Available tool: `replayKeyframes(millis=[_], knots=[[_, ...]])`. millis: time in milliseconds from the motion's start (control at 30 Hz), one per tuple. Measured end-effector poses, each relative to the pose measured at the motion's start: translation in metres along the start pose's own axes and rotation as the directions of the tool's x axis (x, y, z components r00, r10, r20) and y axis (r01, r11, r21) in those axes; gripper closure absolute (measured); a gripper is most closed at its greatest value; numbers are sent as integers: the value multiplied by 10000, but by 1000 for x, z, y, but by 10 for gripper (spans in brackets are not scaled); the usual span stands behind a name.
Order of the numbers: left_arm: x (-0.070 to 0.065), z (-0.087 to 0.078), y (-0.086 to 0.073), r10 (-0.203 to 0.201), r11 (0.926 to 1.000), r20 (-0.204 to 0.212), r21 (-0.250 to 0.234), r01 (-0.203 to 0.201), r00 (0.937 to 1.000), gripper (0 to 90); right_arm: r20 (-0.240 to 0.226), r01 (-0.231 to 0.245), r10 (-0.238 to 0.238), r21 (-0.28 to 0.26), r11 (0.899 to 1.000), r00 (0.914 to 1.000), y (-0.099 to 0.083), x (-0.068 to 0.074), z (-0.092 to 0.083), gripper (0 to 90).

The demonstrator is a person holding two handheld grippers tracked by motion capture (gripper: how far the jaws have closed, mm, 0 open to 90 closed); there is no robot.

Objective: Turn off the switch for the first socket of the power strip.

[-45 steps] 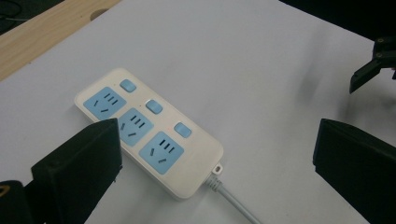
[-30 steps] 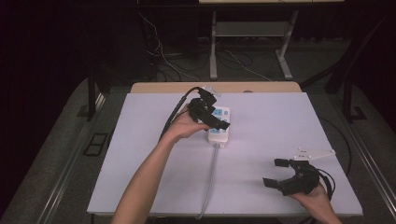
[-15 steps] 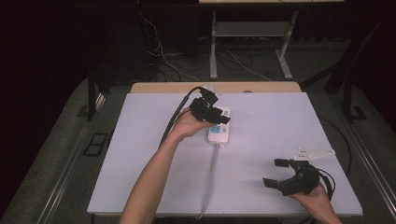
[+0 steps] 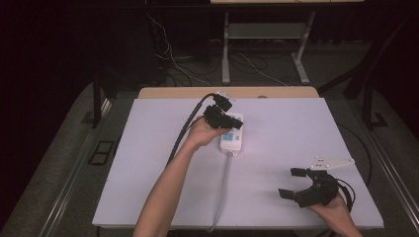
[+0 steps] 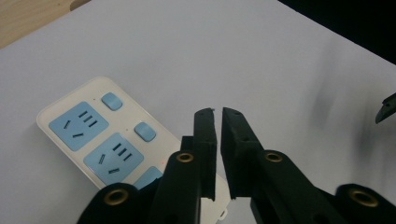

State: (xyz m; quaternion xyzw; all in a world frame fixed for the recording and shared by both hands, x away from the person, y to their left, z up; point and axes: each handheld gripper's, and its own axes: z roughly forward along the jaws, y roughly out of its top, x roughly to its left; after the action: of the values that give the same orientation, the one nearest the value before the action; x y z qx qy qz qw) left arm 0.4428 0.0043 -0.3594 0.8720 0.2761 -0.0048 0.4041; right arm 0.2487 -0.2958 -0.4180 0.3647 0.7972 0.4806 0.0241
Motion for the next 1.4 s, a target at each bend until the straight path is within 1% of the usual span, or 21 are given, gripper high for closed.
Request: replayKeyframes(millis=[67, 133, 367, 767, 1000, 1233, 1333, 1400], knots=[[0, 2, 0, -36, 10000, -1, 37, 36, 10000, 886, 4, -4, 4, 2, 10000, 10000, 0, 0, 0, 6], [0, 5, -1, -26, 9999, -13, 119, 26, 10000, 890, 1, 4, -4, 3, 10000, 10000, 0, 0, 0, 6], [3, 15, -3, -96, 9994, -111, 330, 100, 9999, 892, -5, 13, -13, 11, 10000, 10000, 0, 0, 0, 6], [7, 27, -8, -89, 9977, -231, 672, 104, 9997, 892, -26, 31, -31, 5, 10000, 10000, 0, -1, -1, 6], [10, 34, -10, -205, 9963, -241, 828, 224, 9995, 892, -8, 16, -16, -5, 10000, 10000, 0, -1, -1, 7], [12, 41, -13, -140, 9941, -296, 1069, 171, 9995, 892, -16, 15, -15, -2, 10000, 10000, 0, -1, -1, 6], [13, 43, -15, -92, 9920, -365, 1257, 137, 9993, 892, -14, 34, -34, -4, 10000, 10000, 0, -2, -1, 6], [13, 44, -17, -142, 9917, -380, 1273, 189, 9992, 892, -13, 35, -35, 8, 10000, 10000, 0, -2, -1, 7]])
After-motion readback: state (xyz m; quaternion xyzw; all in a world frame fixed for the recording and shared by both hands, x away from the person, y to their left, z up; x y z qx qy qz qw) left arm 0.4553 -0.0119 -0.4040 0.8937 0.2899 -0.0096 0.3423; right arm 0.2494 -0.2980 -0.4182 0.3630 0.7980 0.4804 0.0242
